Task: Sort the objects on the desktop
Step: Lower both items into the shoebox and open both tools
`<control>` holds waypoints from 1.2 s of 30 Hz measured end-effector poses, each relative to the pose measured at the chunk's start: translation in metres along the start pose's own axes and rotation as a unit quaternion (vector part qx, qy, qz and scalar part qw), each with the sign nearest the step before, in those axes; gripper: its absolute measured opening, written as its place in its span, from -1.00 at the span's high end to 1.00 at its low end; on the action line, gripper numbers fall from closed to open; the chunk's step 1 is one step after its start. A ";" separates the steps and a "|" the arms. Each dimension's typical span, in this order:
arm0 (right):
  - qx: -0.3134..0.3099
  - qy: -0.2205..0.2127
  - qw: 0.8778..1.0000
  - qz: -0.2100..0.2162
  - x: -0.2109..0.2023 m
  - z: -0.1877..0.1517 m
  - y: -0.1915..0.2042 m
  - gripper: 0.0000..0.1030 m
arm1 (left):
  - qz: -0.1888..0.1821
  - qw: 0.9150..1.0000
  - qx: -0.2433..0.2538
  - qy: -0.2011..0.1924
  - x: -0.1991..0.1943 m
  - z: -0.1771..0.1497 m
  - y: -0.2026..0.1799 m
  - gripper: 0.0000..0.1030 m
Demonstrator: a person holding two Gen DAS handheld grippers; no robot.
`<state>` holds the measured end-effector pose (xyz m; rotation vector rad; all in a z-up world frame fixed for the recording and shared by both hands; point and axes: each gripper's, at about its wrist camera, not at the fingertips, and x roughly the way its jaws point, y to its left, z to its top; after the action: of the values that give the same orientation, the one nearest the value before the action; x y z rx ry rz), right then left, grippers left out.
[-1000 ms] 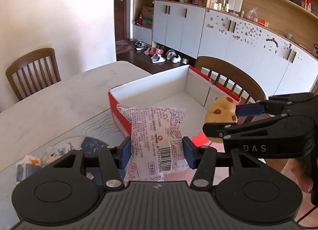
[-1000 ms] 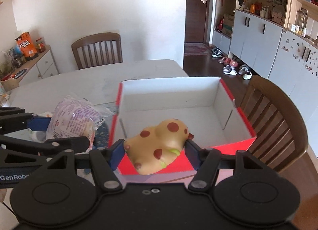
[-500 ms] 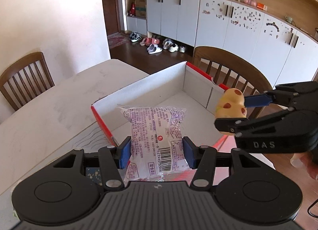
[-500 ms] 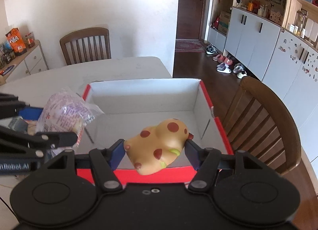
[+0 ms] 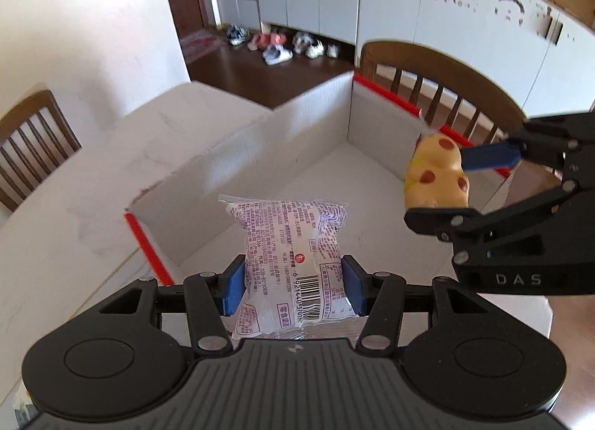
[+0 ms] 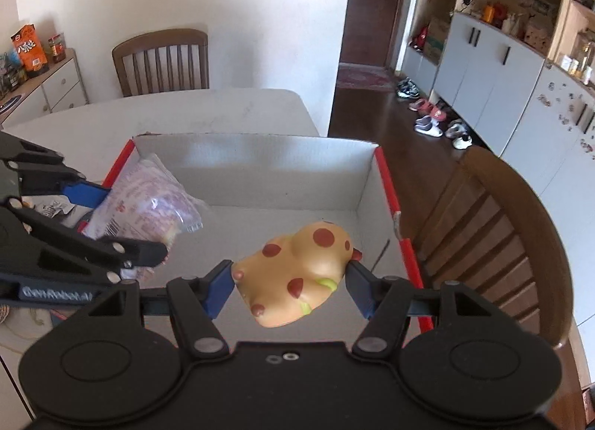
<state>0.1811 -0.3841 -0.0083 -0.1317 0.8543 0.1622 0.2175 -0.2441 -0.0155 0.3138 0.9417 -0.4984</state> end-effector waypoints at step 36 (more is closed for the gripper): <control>-0.076 0.145 0.986 0.008 0.087 -0.004 -0.001 -0.32 | -0.022 0.991 0.025 0.127 0.059 -0.012 0.003 -0.17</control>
<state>0.2345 -0.3783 -0.0767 -0.2966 1.1338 0.2267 0.2394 -0.2522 -0.0716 0.4077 1.1862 -0.5315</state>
